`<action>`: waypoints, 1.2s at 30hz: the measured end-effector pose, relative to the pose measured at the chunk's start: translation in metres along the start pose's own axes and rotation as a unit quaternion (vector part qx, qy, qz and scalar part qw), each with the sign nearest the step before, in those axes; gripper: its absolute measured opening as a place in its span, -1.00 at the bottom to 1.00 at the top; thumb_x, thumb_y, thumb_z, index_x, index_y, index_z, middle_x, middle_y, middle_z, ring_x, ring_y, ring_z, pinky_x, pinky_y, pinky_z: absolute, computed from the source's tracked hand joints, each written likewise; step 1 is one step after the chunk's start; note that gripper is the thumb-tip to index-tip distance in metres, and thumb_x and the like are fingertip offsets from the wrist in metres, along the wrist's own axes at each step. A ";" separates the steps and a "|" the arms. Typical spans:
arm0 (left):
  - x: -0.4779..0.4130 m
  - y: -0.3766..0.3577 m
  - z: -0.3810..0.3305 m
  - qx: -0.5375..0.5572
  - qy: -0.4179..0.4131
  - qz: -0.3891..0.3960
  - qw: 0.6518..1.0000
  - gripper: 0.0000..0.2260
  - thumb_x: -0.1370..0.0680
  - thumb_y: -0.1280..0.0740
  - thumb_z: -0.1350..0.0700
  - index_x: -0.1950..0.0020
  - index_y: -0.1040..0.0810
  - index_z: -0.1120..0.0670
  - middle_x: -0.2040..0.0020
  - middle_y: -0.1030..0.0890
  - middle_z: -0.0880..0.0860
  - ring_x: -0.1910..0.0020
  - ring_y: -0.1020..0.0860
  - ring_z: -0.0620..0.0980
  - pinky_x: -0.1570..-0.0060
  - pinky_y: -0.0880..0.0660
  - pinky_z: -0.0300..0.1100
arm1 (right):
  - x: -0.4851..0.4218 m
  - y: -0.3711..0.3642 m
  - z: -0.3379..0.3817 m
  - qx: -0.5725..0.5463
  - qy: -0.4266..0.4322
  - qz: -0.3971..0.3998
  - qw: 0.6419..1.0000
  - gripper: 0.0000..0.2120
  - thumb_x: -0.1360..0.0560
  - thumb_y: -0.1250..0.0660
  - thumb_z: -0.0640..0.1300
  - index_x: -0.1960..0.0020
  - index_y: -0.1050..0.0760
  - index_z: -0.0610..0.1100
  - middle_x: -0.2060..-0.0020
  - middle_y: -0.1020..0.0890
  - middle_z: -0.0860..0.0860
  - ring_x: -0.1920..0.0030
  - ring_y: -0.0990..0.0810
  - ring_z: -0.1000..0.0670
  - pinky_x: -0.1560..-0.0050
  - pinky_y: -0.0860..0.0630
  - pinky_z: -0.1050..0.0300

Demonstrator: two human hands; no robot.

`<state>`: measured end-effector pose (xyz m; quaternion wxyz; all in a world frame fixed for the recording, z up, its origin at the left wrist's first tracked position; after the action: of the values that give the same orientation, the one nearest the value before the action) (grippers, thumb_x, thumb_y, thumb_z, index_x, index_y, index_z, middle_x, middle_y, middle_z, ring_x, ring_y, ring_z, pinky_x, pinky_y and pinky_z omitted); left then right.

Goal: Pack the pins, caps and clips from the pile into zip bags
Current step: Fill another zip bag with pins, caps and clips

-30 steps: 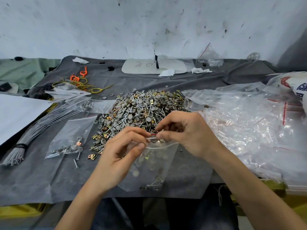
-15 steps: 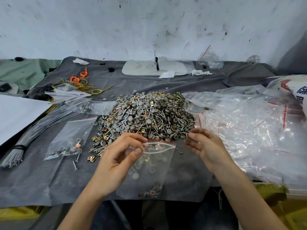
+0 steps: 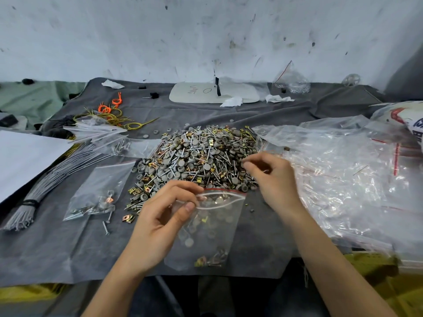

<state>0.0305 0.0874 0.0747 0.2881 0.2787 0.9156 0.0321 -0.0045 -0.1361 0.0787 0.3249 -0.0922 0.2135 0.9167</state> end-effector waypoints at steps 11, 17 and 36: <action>0.001 0.001 -0.003 -0.004 -0.002 0.001 1.000 -0.88 -0.54 -0.29 0.07 0.11 -0.59 0.06 -0.05 -0.63 -0.05 -0.09 -0.59 0.01 -0.08 -0.48 -0.18 | -0.041 -0.060 -0.063 0.306 0.110 0.114 0.939 -0.80 -0.50 -0.34 -0.24 -0.11 -0.59 -0.10 -0.01 -0.47 -0.05 0.00 -0.49 -0.07 0.08 -0.50 0.03; 0.001 0.000 -0.003 -0.007 -0.005 0.003 1.000 -0.89 -0.54 -0.28 0.07 0.11 -0.59 0.02 -0.05 -0.62 -0.06 -0.08 -0.59 0.00 -0.07 -0.48 -0.22 | -0.039 -0.059 -0.066 0.346 0.175 0.089 0.918 -0.86 -0.51 -0.36 -0.11 -0.02 -0.60 -0.15 0.01 -0.50 -0.06 -0.02 -0.48 -0.06 0.13 -0.55 0.01; -0.003 -0.003 -0.005 -0.003 -0.017 0.010 1.000 -0.90 -0.54 -0.28 0.09 0.10 -0.59 -0.04 -0.06 -0.62 -0.03 -0.09 -0.59 -0.03 -0.08 -0.46 -0.28 | 0.016 0.010 0.061 -0.064 0.138 0.225 0.962 -0.81 -0.42 -0.46 -0.29 0.16 -0.60 0.00 0.21 -0.61 0.05 0.16 -0.58 0.03 0.10 -0.54 0.17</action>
<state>0.0286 0.0840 0.0796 0.3038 0.2873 0.9078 0.0330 -0.0253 -0.1063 0.1311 0.0706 -0.1881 0.2129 0.9562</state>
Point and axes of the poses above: each hand's wrist, its own x-axis away from the middle knuckle, its own y-axis out of the back of the hand, z = x × y, the point moved 2 cm from there along -x, towards the middle knuckle
